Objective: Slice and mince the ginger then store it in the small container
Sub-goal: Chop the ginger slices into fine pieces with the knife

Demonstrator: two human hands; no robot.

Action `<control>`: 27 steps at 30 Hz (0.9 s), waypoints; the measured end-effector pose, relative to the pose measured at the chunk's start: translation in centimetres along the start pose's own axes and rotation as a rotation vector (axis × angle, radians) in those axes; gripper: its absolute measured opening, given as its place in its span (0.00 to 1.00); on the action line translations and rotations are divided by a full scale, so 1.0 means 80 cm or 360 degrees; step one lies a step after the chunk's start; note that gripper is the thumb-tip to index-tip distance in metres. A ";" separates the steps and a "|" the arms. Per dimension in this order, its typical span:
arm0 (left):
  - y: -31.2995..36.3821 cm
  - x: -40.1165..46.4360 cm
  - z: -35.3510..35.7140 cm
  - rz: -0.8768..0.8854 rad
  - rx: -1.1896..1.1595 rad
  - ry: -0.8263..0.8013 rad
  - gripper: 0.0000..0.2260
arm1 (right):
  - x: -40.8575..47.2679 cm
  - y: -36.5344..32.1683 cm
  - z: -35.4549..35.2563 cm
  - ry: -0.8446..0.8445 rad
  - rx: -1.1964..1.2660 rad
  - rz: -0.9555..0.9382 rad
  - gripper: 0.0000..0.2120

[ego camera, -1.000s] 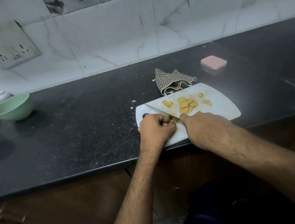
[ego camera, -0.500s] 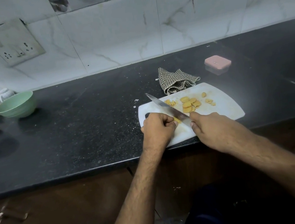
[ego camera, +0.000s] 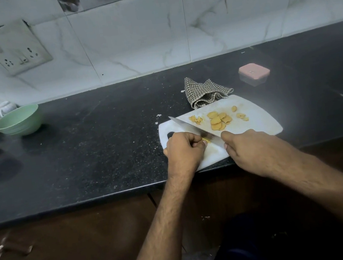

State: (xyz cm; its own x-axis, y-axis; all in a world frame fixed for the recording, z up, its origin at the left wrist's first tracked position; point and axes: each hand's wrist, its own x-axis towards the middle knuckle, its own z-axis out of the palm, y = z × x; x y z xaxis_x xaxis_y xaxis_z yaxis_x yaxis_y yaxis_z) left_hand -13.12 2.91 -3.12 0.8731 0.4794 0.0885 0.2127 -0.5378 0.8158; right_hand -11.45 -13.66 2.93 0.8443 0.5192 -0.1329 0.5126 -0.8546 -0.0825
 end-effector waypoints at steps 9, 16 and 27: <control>-0.001 -0.001 0.001 0.0004 -0.0021 0.0013 0.09 | 0.003 0.000 -0.004 -0.0065 -0.0018 -0.0010 0.06; -0.001 0.000 0.000 0.0000 -0.0043 -0.0005 0.08 | 0.018 -0.005 -0.020 -0.0198 -0.0049 -0.0014 0.05; 0.003 -0.007 -0.001 0.0022 -0.0042 0.0033 0.05 | 0.017 -0.013 0.004 -0.0034 -0.0031 -0.0028 0.09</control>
State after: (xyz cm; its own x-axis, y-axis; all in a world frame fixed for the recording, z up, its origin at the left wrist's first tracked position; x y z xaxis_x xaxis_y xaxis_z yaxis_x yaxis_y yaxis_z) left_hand -13.57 2.58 -2.90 0.8665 0.4866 0.1115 0.1888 -0.5262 0.8291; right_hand -10.89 -12.12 2.50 0.8317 0.5339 -0.1526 0.5304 -0.8452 -0.0660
